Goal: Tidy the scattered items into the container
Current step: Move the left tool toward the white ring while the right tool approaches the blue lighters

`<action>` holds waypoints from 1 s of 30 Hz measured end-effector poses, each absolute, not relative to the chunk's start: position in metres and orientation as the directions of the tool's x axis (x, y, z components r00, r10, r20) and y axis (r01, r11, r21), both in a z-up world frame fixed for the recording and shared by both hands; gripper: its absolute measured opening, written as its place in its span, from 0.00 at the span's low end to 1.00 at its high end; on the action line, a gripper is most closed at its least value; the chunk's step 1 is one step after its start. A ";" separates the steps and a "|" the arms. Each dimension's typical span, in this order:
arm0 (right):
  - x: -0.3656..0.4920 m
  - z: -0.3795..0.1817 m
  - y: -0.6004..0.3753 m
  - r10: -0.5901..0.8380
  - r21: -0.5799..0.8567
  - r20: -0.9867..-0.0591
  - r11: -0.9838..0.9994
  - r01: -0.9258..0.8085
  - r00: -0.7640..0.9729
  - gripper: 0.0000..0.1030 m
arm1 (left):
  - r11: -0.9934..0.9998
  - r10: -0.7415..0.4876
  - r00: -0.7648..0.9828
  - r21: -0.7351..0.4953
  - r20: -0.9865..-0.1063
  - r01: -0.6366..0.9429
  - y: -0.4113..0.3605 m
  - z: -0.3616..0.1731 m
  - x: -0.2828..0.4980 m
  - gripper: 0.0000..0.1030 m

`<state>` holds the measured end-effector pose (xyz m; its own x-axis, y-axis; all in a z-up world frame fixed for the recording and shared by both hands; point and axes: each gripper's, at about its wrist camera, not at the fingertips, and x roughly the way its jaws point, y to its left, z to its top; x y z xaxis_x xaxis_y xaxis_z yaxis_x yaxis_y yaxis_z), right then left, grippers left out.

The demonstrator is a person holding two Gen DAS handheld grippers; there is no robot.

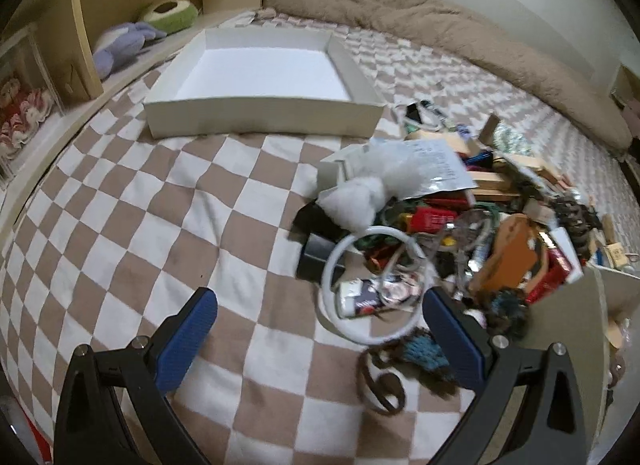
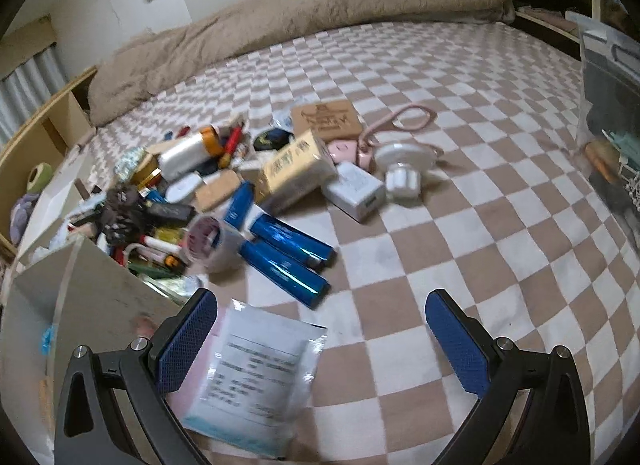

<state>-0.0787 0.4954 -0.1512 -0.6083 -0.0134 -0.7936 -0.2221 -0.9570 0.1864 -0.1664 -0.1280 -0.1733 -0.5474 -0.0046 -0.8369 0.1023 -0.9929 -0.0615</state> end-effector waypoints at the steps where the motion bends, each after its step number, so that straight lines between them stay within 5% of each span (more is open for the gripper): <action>1: -0.079 -0.153 0.498 -0.007 0.182 -0.796 -0.957 -0.228 -0.605 1.00 | -0.993 -0.010 -0.540 -0.055 -0.842 0.104 -0.128 -0.176 -0.170 1.00; 13: -0.116 -0.185 0.495 -0.004 0.144 -0.835 -0.967 -0.212 -0.551 1.00 | -0.991 -0.050 -0.453 -0.011 -0.890 0.132 -0.129 -0.209 -0.189 1.00; 30: -0.123 -0.197 0.498 0.064 0.087 -0.845 -0.963 -0.255 -0.530 1.00 | -0.920 -0.314 -0.430 0.158 -0.847 0.360 -0.193 -0.208 -0.167 1.00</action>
